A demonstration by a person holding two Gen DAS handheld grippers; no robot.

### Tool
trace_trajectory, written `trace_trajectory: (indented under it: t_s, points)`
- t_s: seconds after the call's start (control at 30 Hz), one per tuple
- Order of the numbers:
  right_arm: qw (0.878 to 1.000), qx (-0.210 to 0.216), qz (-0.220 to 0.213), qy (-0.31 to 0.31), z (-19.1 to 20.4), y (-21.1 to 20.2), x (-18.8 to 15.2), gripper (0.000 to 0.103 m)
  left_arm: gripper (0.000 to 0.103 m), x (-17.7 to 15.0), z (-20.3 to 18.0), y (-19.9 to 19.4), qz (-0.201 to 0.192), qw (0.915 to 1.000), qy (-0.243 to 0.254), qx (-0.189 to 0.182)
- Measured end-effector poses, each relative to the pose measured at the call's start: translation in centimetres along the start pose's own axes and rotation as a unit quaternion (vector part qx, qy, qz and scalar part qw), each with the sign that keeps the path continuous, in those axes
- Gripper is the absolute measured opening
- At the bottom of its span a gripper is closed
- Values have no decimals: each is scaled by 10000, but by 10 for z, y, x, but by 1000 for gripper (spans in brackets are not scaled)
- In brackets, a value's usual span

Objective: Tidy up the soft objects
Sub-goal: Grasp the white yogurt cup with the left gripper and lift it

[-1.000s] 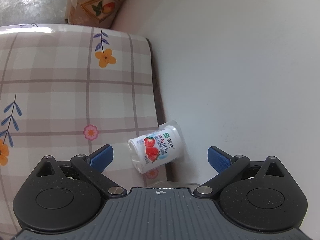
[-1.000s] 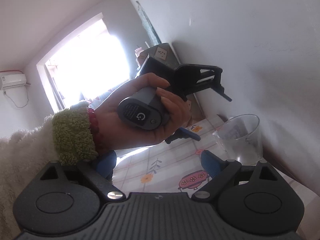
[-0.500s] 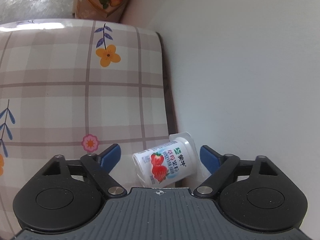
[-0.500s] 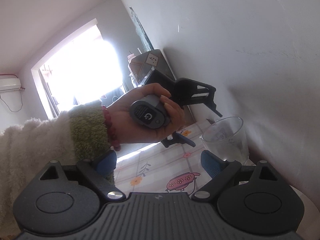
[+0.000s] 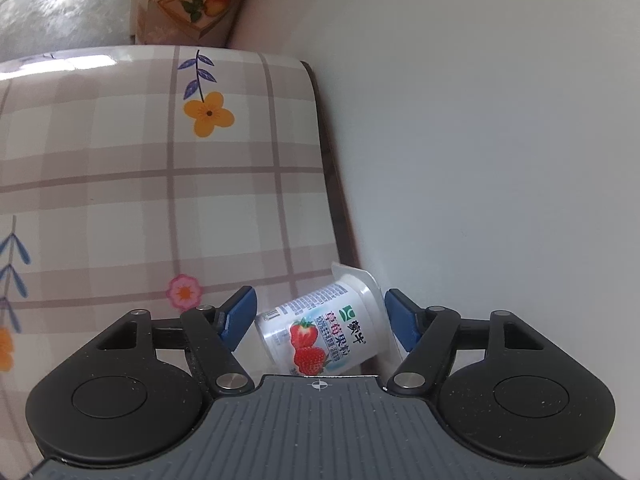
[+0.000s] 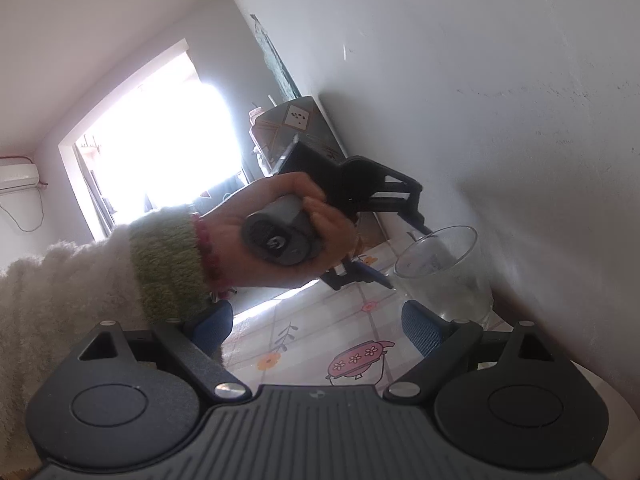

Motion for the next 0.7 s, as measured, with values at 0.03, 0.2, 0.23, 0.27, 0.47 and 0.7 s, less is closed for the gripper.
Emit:
trace_trajectory:
  t_s: [0.03,0.2,0.23,0.27,0.47,0.7]
  points:
    - [10000,2,1,5,0,0,0,94,70,-2,2,-2,-10,10000,75,8]
    - [10000,-4,-13,52,-1,-1,0,94,45,-9,24,-22,-176,9992,328,107]
    - [10000,-4,-11,62,-1,-1,0,94,45,-11,30,-26,-157,9994,302,112]
    - [10000,-10,-11,69,-1,-1,-1,94,47,-14,34,-28,-152,9993,337,103]
    - [9999,-74,16,103,-2,1,-1,94,48,-28,54,-46,-346,9972,625,242]
    - [9998,-113,8,164,-5,4,0,94,46,-52,101,-66,-531,9943,686,625]
Point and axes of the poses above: each gripper's, at about its wrist camera, not at the fingertips, and y roughly the way its jaws point, z to its left, x to its top, the point moved 7 cm from there along y, roughly the way its jaws point, and after that the axes turned 14 degrees about x, right-handed, at the moved point
